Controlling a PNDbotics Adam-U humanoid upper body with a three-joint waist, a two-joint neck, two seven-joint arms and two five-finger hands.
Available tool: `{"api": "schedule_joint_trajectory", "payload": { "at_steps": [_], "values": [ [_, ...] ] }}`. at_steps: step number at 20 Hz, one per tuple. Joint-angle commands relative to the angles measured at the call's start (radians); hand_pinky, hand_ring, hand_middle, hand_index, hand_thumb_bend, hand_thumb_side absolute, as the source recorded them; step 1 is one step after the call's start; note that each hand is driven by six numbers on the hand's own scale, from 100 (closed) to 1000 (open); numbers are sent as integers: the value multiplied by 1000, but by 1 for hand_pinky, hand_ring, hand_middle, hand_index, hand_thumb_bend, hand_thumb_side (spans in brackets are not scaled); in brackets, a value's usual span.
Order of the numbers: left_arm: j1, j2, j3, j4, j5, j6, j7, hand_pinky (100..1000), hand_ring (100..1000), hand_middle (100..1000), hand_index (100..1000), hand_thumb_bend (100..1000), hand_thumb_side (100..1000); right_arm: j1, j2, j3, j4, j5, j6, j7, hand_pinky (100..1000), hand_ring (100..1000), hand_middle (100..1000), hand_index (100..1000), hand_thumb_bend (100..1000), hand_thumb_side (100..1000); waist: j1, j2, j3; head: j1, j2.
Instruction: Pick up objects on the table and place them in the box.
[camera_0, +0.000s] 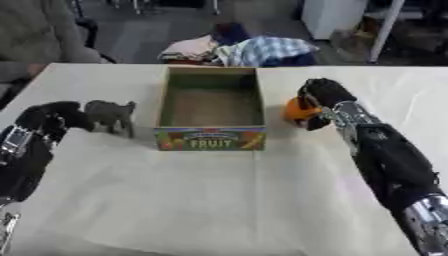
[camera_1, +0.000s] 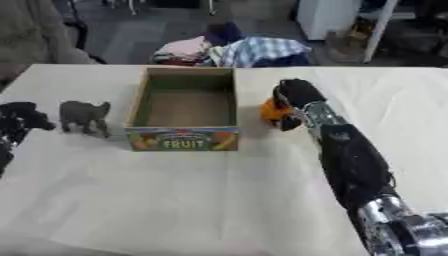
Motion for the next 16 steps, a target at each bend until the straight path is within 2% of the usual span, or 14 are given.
{"api": "schedule_joint_trajectory", "payload": {
  "at_steps": [1, 6, 7, 13, 14, 15, 16],
  "values": [
    [-9, 15, 4, -13, 4, 1, 0, 1000, 690, 634, 788, 251, 846, -42, -25, -8, -66, -51, -42, 1, 594, 550, 213, 336, 267, 100, 1, -14, -1, 1, 5],
    [-8, 18, 3, -13, 6, 1, 0, 1000, 691, 634, 788, 251, 845, -70, -28, -2, -136, -138, -96, 33, 586, 543, 210, 336, 226, 100, -2, -18, -2, 1, 5],
    [-8, 18, 3, -13, 6, 1, 0, 1000, 691, 634, 788, 251, 845, -76, -26, -1, -146, -157, -101, 42, 579, 537, 206, 333, 179, 100, -2, -18, -2, 0, 5],
    [-10, 20, 0, -13, 8, 2, -3, 1000, 693, 634, 788, 250, 845, -110, 13, 13, -191, -266, -120, 98, 573, 532, 206, 335, 107, 100, -3, -20, 3, -7, 5],
    [-10, 19, -1, -13, 9, 2, -4, 1000, 693, 634, 788, 250, 845, -114, 25, 19, -193, -284, -122, 110, 575, 534, 210, 340, 150, 100, -2, -21, 5, -9, 5],
    [-11, 19, -2, -13, 10, 3, -5, 1000, 693, 635, 788, 250, 844, -117, 36, 25, -193, -299, -123, 123, 575, 534, 211, 340, 100, 100, -1, -21, 7, -10, 5],
    [-11, 19, -3, -14, 10, 2, -7, 1000, 693, 635, 788, 249, 843, -119, 47, 30, -193, -310, -122, 135, 578, 538, 215, 345, 100, 100, -1, -21, 9, -13, 5]
  ]
}}
